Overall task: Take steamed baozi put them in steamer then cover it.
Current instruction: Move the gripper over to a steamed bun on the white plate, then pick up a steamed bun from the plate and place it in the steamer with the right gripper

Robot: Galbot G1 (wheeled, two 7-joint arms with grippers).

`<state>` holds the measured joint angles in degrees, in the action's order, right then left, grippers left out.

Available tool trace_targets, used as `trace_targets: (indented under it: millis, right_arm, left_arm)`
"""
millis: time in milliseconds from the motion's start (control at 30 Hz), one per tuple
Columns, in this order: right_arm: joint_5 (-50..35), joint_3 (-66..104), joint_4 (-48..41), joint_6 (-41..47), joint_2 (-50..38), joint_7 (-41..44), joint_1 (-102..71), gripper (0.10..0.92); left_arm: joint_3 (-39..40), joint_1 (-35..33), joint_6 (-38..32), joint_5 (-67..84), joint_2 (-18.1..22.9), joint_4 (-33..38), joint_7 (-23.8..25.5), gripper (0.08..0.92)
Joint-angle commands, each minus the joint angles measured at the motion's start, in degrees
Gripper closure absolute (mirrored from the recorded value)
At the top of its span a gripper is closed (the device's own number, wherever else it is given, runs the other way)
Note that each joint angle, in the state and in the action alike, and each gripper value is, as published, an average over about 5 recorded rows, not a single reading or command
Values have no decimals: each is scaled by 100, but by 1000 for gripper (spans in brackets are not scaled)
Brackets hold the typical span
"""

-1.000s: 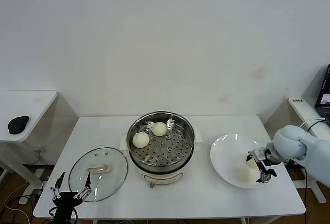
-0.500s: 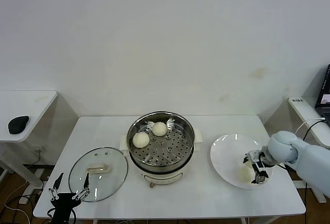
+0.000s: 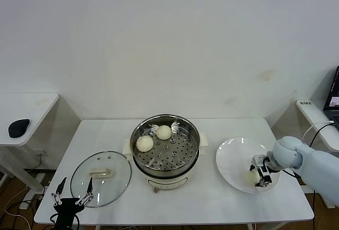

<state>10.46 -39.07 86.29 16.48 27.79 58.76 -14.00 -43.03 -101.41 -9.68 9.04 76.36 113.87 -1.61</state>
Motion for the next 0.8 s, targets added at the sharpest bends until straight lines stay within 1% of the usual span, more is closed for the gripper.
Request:
trace_targets:
  millis: [33,267,400,600,800]
  right_arm:
    - [-206,-334,83,35,-80,100,685,386]
    - [-969,-956,490,173,-252,291,2211,389]
    - [-1427,-1422,624,236,-133,398,3217,389]
    - [-2027,-2489,660,280,557,387,4999,389]
    - [-2467,-2880,707,392,1624,211,5610,389]
  left_arm:
    - [-1,23,5,5,-19,25,0,177]
    - [-11,47,9,24,-71,51,2,177]
    - [0,61,10,29,-92,55,2,177]
    - [-9,42,7,40,-100,79,1,177]
    - [-36,41,2,49,-83,94,-4,177]
